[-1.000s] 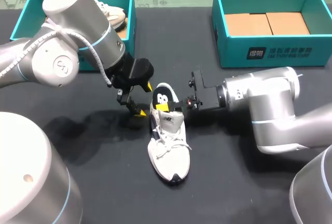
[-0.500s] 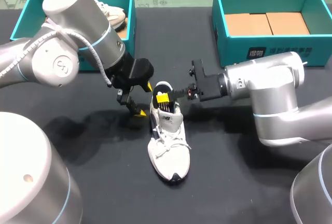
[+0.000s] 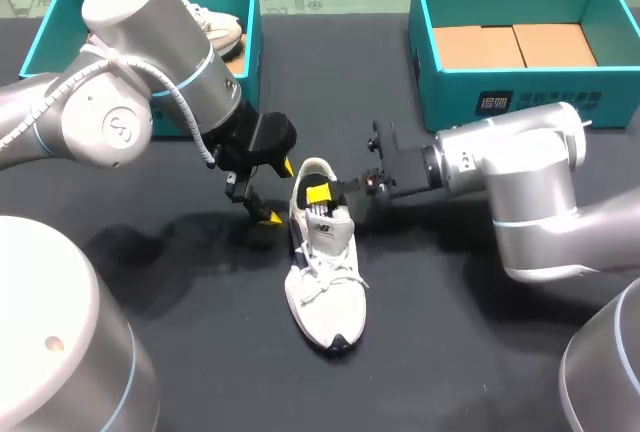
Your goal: Take the shoe out of the shoebox, open the shoe tongue, remove and reinsert the insole, then place the shoe into the shoebox
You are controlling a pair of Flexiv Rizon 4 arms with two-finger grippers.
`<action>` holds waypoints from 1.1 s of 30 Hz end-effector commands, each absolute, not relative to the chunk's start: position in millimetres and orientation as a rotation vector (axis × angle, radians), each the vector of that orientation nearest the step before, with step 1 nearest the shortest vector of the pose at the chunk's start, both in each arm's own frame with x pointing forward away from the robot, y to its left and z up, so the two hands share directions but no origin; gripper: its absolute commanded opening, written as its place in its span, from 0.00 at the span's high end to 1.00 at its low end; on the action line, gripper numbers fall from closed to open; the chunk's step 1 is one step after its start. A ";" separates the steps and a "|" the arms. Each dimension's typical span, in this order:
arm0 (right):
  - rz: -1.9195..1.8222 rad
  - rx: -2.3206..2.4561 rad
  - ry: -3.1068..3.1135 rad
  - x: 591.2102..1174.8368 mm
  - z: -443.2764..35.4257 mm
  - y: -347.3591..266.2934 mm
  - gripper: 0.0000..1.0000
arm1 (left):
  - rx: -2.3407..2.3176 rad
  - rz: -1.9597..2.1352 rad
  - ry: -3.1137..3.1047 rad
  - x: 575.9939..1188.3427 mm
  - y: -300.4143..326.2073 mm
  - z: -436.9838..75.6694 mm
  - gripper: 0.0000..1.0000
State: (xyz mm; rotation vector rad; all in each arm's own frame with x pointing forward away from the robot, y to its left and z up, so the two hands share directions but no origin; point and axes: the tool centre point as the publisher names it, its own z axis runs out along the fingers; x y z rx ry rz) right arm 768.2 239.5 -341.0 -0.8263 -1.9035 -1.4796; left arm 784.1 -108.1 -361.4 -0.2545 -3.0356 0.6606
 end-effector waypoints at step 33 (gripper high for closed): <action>-1.462 -0.830 -1.983 773.7 -334.5 246.0 1.00 | -0.255 0.662 -3.036 783.4 -107.7 -361.9 0.00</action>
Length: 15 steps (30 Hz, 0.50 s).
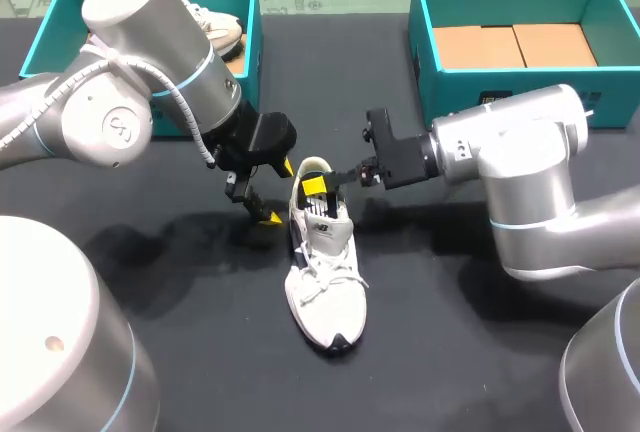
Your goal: Take the shoe out of the shoebox, open the shoe tongue, remove and reinsert the insole, then place the shoe into the shoebox
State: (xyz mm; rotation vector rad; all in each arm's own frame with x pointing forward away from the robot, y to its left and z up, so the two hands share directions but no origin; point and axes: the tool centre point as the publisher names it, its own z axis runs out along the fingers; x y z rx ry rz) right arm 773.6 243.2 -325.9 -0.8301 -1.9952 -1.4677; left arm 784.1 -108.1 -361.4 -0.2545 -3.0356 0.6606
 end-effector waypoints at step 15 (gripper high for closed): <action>-1.448 -0.885 -1.908 743.9 -352.2 249.4 1.00 | -0.255 0.662 -3.036 783.4 -107.7 -361.9 0.00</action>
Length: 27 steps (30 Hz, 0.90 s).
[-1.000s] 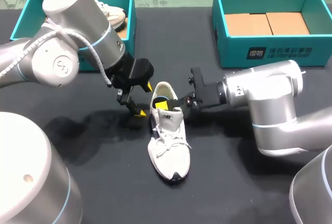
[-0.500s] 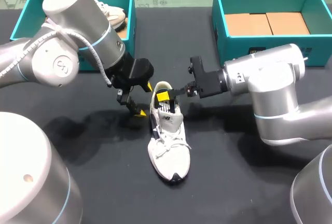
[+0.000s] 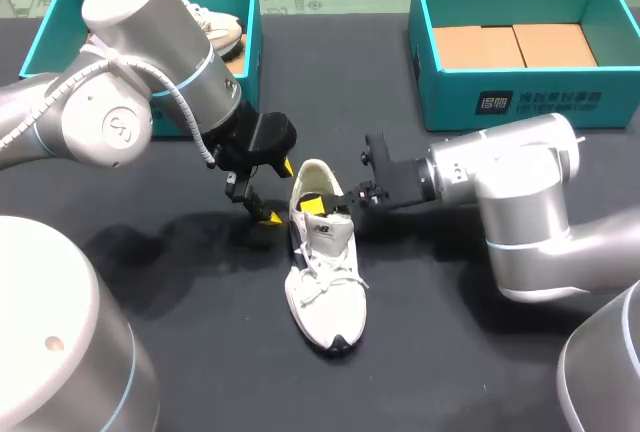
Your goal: Take the shoe out of the shoebox, open the shoe tongue, remove and reinsert the insole, then place the shoe into the shoebox
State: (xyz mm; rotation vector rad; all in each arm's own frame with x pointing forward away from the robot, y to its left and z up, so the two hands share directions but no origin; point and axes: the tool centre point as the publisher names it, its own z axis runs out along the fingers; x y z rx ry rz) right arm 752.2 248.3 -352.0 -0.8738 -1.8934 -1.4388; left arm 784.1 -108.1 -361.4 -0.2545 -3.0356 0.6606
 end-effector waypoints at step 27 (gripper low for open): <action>-1.433 -0.835 -2.134 769.8 -296.8 229.1 0.60 | -0.255 0.662 -3.036 783.4 -107.7 -361.9 0.00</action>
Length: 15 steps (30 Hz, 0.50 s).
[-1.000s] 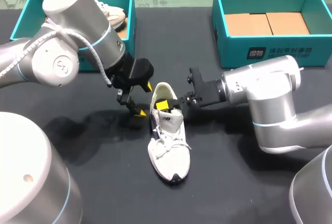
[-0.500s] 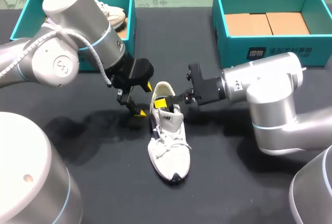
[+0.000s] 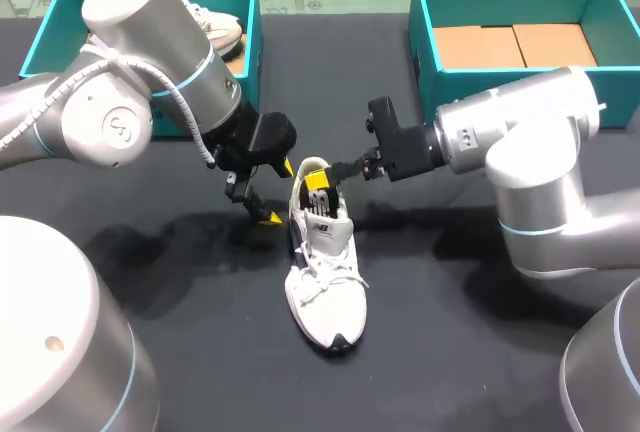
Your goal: Take the shoe out of the shoebox, open the shoe tongue, remove and reinsert the insole, then place the shoe into the shoebox
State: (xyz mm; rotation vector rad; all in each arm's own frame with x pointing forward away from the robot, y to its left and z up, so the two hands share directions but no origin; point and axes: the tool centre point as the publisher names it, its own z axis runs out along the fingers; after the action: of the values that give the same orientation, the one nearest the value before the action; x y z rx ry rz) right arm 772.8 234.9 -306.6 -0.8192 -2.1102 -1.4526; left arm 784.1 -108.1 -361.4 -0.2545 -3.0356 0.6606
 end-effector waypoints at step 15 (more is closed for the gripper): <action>-1.345 -0.944 -2.244 785.6 -275.4 193.0 0.59 | -0.450 0.645 -2.975 779.9 -84.2 -330.4 0.00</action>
State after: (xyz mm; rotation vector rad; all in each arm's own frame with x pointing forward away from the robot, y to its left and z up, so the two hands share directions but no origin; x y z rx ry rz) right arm 788.0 202.6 -286.8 -0.9310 -2.2174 -1.3918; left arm 782.5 -92.2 -340.4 -0.4454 -2.9727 0.6538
